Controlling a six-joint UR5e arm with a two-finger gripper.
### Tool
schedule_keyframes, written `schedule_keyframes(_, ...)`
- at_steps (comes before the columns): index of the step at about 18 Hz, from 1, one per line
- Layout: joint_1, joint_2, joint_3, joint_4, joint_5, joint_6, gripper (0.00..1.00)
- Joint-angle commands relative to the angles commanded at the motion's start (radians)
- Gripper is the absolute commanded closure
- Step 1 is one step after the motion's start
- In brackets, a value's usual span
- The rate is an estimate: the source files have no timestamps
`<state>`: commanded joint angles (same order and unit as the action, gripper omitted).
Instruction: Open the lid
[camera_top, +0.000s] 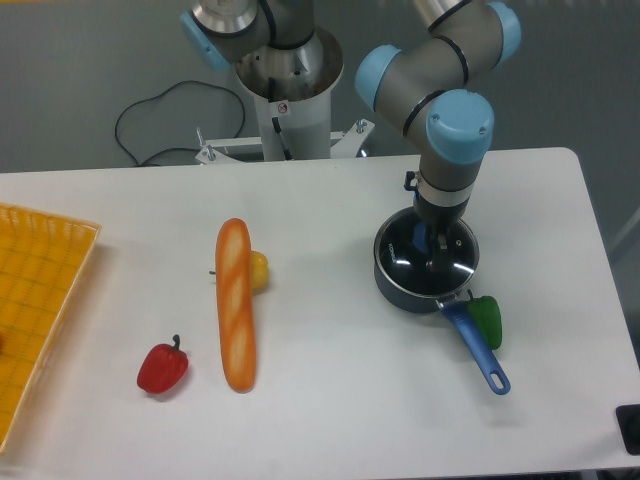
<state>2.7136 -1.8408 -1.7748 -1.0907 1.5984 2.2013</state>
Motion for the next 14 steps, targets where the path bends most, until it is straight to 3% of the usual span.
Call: schedule_keyframes(14, -0.002, 0.000, 0.003, -0.006, 0.006, -0.002, 0.21)
